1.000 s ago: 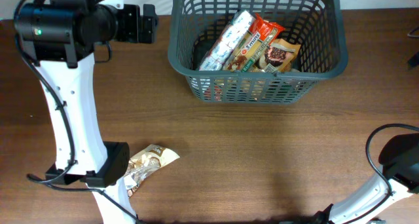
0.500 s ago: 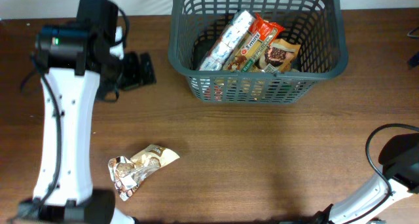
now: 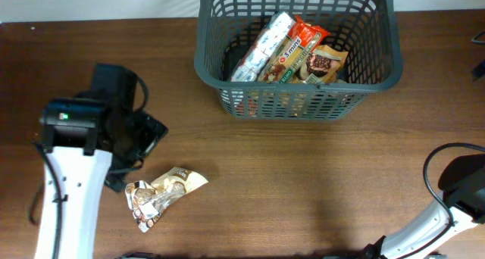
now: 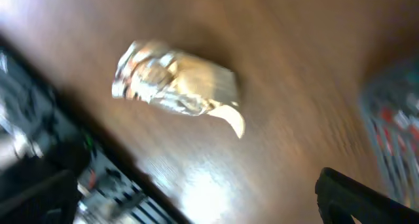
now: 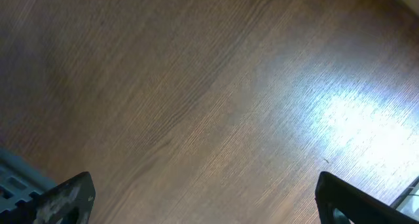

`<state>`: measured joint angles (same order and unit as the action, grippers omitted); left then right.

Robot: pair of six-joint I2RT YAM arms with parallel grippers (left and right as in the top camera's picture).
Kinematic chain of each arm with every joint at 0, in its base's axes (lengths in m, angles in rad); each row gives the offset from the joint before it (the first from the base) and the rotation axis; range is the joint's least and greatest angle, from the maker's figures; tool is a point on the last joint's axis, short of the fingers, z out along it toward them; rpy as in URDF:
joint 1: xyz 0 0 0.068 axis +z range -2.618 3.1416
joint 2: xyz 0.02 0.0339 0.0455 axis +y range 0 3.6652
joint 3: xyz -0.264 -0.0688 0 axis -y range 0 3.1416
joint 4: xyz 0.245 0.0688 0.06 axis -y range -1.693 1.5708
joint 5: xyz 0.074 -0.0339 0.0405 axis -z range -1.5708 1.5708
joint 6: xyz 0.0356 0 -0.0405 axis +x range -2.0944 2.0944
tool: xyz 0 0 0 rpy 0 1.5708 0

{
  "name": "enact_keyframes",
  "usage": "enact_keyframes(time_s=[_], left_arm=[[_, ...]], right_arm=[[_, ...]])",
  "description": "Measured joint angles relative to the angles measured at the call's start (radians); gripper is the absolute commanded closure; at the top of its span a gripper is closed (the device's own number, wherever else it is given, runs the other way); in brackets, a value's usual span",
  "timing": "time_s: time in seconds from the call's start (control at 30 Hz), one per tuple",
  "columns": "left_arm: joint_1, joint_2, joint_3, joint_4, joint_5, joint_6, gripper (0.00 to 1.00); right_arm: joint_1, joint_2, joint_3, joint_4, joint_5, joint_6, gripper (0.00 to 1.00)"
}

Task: Pack container
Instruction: 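Withdraw the left gripper toward the crumpled snack wrapper, then lower the left gripper onto the crumpled wrapper and close on it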

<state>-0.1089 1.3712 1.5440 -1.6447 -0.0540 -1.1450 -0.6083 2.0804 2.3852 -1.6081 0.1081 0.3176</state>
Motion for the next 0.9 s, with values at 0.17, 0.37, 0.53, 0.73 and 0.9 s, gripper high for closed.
enact_keyframes(time_s=[0.17, 0.37, 0.53, 0.73, 0.9], left_arm=[[0.000, -0.002, -0.181, 0.127, 0.002, -0.324, 0.01], [0.000, -0.002, -0.357, 0.410, 0.060, -0.591, 0.01], [0.000, -0.002, -0.510, 0.511, 0.091, -0.740, 0.01], [0.000, -0.002, -0.605, 0.528, 0.113, -0.806, 0.01], [0.000, -0.002, -0.607, 0.531, 0.117, -0.820, 0.01]], right_arm=[[0.000, 0.000, 0.000, 0.000, 0.000, 0.000, 0.01], [0.000, 0.000, 0.000, 0.000, 0.000, 0.001, 0.01], [0.000, 0.000, 0.000, 0.000, 0.000, 0.000, 0.01], [0.000, 0.000, 0.000, 0.000, 0.000, 0.001, 0.01], [0.000, 0.000, 0.000, 0.000, 0.000, 0.000, 0.01]])
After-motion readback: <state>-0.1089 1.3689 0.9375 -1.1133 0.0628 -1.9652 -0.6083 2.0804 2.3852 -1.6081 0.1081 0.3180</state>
